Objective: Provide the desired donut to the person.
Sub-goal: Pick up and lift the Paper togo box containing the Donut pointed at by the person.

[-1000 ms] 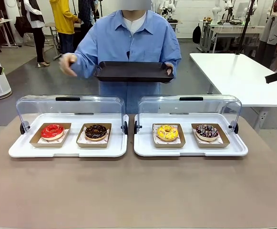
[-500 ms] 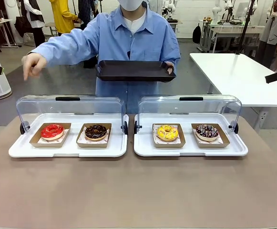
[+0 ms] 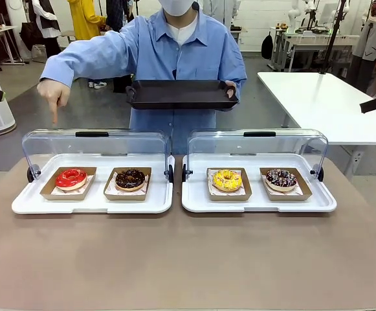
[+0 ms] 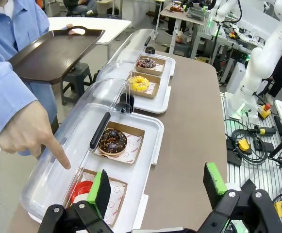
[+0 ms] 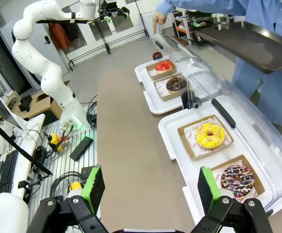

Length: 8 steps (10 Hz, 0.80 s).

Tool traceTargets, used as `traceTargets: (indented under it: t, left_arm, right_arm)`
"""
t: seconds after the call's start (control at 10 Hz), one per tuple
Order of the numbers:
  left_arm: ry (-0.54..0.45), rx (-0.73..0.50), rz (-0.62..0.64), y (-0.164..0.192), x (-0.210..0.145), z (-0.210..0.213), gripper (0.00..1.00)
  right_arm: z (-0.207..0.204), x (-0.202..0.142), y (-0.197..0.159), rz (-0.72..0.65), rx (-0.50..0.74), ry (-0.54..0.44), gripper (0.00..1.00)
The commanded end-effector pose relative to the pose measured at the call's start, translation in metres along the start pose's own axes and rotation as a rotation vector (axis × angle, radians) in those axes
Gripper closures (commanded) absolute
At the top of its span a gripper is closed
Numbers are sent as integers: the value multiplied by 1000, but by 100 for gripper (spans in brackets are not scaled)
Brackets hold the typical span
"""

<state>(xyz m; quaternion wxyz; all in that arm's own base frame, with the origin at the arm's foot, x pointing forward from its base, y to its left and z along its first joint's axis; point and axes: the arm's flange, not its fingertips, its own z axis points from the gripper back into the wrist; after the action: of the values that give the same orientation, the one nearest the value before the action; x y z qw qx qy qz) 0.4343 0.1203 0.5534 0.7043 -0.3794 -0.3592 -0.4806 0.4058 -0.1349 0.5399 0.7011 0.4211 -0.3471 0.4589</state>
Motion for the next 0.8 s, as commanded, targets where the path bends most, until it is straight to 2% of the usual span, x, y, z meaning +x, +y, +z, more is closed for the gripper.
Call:
traceTargets:
  t: [0.0,0.2,0.3,0.5,0.7]
  left_arm:
    - [-16,4,10,0,2,0,0]
    - [0,0,0,0,0,0,0]
    - [79,79,-40,-12,0,-4,0]
    - [309,230,-154,-26,8,-28,0]
    - [630,324,-289,-43,-6,-61,0]
  right_arm:
    - [-1,0,0,2,5,-6,0]
    - [-1,0,0,2,5,-6,0]
    - [-1,0,0,2,5,-6,0]
    - [-1,0,0,2,5,-6,0]
    - [-1,0,0,2,5,-6,0]
